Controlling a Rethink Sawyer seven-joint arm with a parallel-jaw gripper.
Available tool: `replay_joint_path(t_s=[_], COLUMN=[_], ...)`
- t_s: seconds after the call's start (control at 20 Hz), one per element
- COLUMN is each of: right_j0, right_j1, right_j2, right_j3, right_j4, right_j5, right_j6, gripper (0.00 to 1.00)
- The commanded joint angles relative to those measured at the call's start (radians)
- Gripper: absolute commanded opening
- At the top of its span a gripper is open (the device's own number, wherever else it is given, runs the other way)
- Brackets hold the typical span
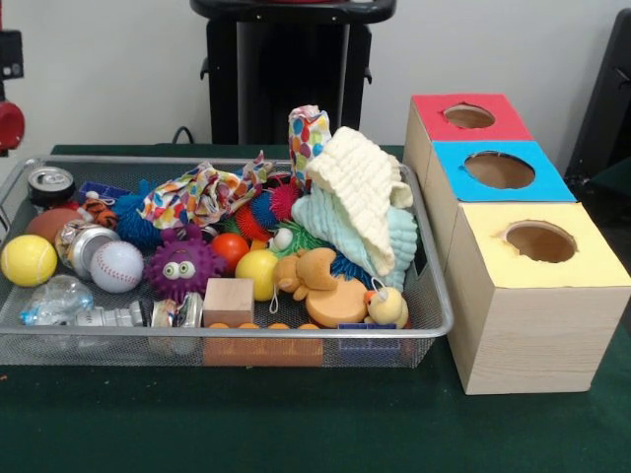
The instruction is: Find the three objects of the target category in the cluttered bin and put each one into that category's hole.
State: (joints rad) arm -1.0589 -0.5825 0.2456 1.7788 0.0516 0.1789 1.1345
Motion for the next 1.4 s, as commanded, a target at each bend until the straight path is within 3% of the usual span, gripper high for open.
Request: replay_joint_path(t_s=[0.05,0.25,0.55,0.75,0.95,1.15,1.4], right_j0=[0.050,0.061,0.014,0.014,0.038,0.014,0.049], right_j1=[-0.114,-0.076,0.036,0.047,0.086,0.152,0.183], right_j2=[-0.140,-0.152,-0.087,-0.084,-0.107,-0.072,-0.104], right_j3=[0.080,0.059,0.054,0.061,0.039,0.052,0.069], right_j4=[0.034,0.052,0.087,0.096,0.125,0.160,0.214], right_j5=[0.081,0.080,0.029,0.011,0.041,0.063,0.108], right_j6=[0.262,0.266,0.258,0.260,0.276,0.277,0.296], gripper=[0.00,0.00,0.00,0.00,0.00,0.00,0.00])
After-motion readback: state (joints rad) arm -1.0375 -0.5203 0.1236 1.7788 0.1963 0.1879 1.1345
